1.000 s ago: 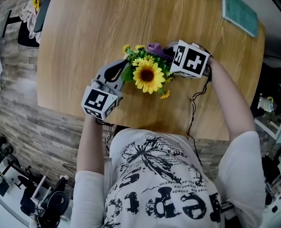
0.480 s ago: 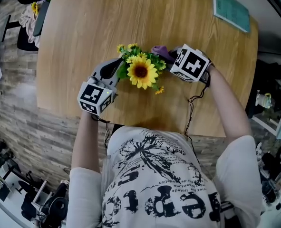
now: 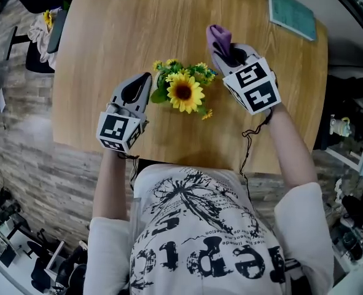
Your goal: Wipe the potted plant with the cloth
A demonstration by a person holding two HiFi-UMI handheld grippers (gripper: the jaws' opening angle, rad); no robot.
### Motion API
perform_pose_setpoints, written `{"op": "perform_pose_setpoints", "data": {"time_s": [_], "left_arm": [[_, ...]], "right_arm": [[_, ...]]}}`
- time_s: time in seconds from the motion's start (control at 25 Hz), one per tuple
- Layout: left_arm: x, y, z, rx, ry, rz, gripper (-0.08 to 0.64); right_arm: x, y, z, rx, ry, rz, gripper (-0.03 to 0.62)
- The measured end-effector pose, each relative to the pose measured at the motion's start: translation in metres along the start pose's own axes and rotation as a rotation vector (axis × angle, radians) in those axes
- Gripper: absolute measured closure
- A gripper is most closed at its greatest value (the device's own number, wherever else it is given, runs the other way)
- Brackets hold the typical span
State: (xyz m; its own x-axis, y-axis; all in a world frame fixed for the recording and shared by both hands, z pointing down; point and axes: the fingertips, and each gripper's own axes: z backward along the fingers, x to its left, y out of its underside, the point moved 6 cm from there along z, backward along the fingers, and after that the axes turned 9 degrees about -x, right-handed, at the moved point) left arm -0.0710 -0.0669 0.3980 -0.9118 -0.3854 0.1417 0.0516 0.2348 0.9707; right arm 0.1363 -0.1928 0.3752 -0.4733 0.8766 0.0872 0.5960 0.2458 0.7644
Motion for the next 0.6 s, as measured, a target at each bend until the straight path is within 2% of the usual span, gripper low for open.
{"op": "perform_pose_setpoints", "data": {"time_s": [0.2, 0.36, 0.6], "left_arm": [[0.018, -0.039, 0.012, -0.061, 0.063, -0.064, 0.557], [0.033, -0.064, 0.027, -0.102, 0.147, -0.092, 0.557], [0.071, -0.080, 0.054, -0.110, 0.249, -0.107, 0.557]], "right_arm": [[0.041, -0.046, 0.010, -0.120, 0.020, -0.064, 0.520], [0.074, -0.081, 0.003, -0.186, 0.073, -0.114, 0.520], [0.132, -0.117, -0.024, -0.192, 0.119, -0.179, 0.520]]}}
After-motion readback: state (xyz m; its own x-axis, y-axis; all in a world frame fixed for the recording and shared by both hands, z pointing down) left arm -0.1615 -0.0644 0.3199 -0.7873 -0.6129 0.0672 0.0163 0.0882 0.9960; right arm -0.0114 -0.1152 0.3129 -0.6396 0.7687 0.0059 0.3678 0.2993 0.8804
